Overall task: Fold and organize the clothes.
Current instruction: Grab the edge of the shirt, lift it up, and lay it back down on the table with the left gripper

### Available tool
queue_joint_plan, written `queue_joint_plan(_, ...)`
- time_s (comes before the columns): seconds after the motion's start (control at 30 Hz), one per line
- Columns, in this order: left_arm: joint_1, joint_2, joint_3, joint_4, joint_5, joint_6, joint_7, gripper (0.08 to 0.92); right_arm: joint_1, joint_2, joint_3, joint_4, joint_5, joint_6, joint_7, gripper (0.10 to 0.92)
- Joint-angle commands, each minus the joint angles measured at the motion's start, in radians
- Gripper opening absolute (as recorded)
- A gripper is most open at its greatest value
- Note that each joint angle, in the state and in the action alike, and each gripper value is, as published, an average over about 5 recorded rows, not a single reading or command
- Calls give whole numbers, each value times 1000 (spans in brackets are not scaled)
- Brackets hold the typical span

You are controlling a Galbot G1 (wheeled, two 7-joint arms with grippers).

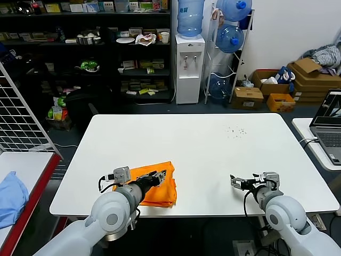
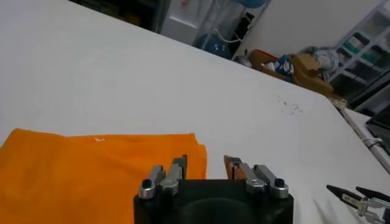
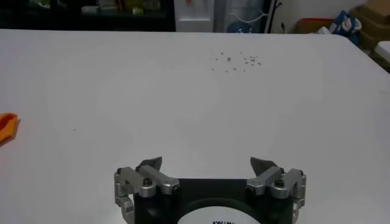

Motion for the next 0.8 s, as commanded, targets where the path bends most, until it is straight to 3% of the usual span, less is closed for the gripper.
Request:
queue_joint_plan(0.03,69,163,-172,13,38,22,128,519,1,-2,0,-1,1,2,-3,921)
queue_joint_plan(0.2,198,415,-314,97,59,16,389,657,0,-2,0,1,-1,5,-11,921)
queue_joint_plan(0.3,259,513,-354,165,58,18,509,744,0,3,0,-1,-4,7,-17,921)
queue_joint_plan(0.53,271,513,-341,216,54,61,618,909,-9,5,6,1,-9,10,-25,921)
queue_joint_plan(0.8,206,444,-298,241,44,86,647,921,-20,3,16,6,-9,12,-26,921)
